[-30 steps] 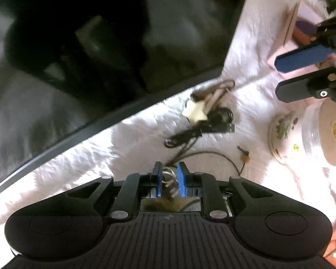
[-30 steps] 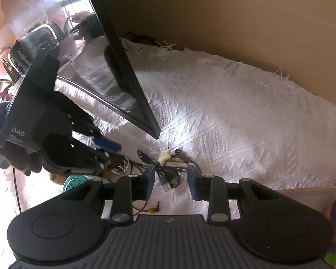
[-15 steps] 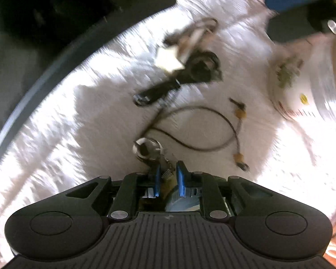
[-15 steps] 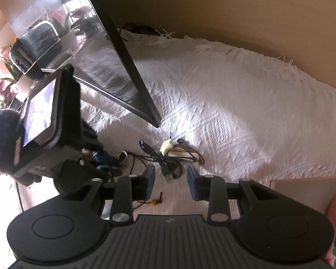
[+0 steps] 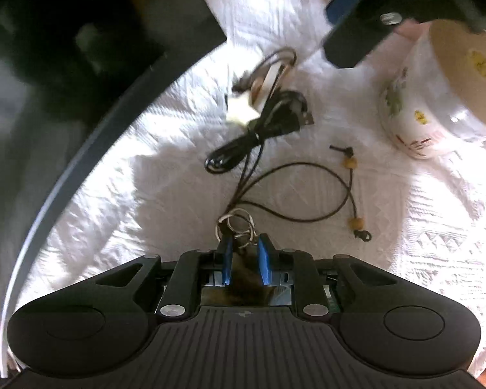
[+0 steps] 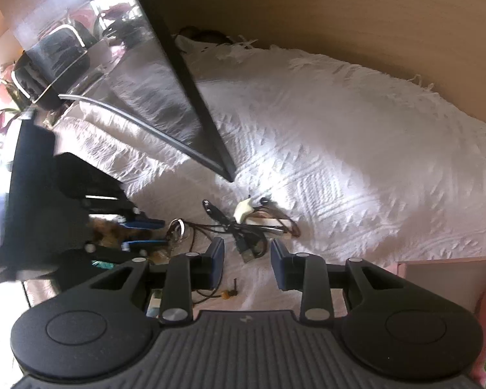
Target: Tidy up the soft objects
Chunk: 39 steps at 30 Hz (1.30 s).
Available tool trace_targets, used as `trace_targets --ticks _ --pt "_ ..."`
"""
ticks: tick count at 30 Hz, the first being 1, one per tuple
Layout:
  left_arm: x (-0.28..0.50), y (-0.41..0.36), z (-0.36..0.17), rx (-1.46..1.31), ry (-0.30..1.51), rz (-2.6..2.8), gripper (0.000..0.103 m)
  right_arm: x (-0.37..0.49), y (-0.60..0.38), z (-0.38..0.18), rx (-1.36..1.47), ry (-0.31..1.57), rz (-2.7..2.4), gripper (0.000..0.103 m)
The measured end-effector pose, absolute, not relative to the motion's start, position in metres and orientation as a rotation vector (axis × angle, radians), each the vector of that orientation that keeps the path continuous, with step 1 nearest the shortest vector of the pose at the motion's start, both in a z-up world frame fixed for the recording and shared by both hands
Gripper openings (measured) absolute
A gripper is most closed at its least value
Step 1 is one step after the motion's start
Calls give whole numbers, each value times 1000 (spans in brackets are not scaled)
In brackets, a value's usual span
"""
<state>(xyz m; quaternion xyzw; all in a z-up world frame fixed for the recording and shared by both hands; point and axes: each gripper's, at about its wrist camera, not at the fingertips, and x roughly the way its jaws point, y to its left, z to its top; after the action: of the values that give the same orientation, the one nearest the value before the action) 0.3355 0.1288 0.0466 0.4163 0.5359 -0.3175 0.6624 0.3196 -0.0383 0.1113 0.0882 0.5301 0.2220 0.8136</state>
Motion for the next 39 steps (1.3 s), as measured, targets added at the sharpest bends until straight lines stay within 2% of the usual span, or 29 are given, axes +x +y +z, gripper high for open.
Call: trace_targets --ticks 4,9,12,14,20,25,29,33,39 --pt "349 137 37 979 1170 -614 27 321 -36 110 155 1144 476 31" --pt "355 156 47 809 1174 -625 18 330 -31 102 59 1189 479 36" --pt "352 171 48 717 1215 -690 14 328 -21 104 -51 1150 574 37" --pt "356 180 50 650 1233 -700 14 328 -12 105 -129 1148 615 41" --pt "374 210 51 490 1264 -693 15 331 28 101 -362 1155 640 41" --pt "359 207 52 556 1233 -727 16 328 29 109 -349 1136 660 41" --pt "381 211 63 438 1269 -695 18 327 18 111 -330 1129 636 41" --pt "363 202 77 547 1156 -681 19 323 1 116 -278 1112 617 41" --pt "333 187 65 799 1128 -718 27 321 -18 117 -211 1113 593 41"
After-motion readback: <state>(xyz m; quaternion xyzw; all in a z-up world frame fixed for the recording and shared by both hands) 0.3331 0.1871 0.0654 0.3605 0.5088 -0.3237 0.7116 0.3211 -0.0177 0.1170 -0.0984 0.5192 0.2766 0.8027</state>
